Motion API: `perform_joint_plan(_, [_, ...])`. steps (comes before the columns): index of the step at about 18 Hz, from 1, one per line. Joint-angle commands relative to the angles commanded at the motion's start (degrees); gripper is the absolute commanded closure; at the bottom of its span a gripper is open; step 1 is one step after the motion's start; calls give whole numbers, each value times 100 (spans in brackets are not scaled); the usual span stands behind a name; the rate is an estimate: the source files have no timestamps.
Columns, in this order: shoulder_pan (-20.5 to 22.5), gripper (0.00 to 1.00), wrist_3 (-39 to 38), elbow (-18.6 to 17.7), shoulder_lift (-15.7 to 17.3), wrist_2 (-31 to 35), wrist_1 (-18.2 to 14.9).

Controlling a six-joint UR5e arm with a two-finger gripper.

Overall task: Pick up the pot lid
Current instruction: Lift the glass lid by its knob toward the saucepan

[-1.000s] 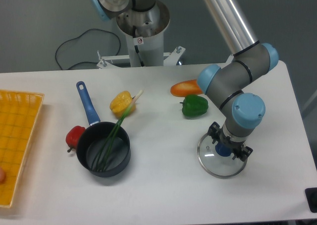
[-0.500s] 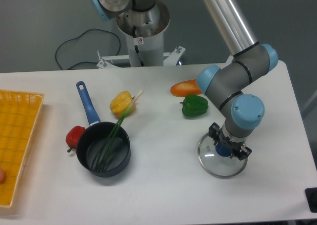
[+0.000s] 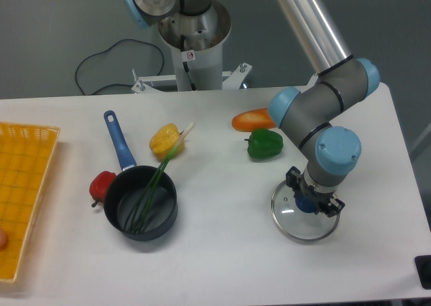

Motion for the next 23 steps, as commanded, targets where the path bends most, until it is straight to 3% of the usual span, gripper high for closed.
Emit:
perform_joint_plan(5, [-44, 45, -9, 53, 158, 0, -263])
perform_joint_plan(14, [-307, 45, -272, 132, 808, -70, -1300])
perform_joint_plan(23, [-896, 45, -545, 27, 1169, -290, -1371])
